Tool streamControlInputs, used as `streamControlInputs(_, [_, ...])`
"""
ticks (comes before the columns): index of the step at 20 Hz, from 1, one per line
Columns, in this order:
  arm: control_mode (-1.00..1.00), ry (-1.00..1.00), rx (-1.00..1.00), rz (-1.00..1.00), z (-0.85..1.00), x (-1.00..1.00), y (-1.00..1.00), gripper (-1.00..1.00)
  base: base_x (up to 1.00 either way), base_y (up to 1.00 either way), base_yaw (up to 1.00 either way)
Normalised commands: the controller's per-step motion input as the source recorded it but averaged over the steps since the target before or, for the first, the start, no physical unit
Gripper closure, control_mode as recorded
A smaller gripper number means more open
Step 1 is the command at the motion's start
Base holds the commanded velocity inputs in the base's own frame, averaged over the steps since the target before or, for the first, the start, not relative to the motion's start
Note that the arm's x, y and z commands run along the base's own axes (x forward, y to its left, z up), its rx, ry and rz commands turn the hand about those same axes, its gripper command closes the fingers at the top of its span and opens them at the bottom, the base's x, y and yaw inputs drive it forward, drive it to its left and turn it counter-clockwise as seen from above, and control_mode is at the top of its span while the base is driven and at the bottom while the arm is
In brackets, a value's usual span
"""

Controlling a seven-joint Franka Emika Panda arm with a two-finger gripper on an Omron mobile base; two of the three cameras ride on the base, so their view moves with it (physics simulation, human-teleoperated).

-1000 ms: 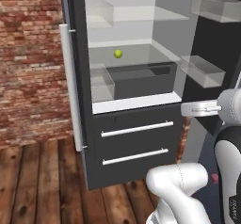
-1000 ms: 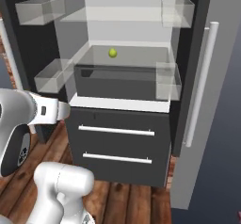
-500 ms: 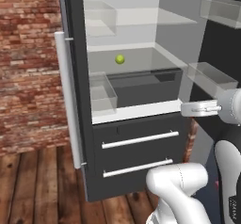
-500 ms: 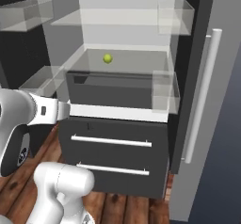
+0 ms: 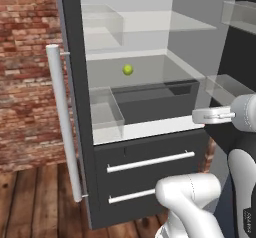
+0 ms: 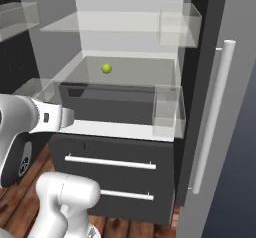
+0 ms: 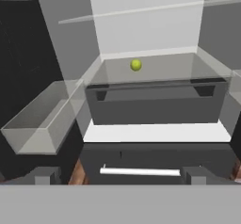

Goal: Retrieve the kiwi and pear from the fridge and place them into the bowl on the dining table.

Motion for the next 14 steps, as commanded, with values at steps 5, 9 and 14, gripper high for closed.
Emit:
streamControlInputs(5, [1.00,0.00,0.00,0.00,0.00,0.00,0.00,-1.00,0.50,-0.27,0.01])
streamControlInputs(9, [1.00,0.00,0.00,0.00,0.00,0.00,0.00,-1.00,0.51,-0.23,0.01])
streamControlInputs(14, [1.00,0.00,0.00,0.00,0.00,0.00,0.00,-1.00,0.51,-0.18,0.00])
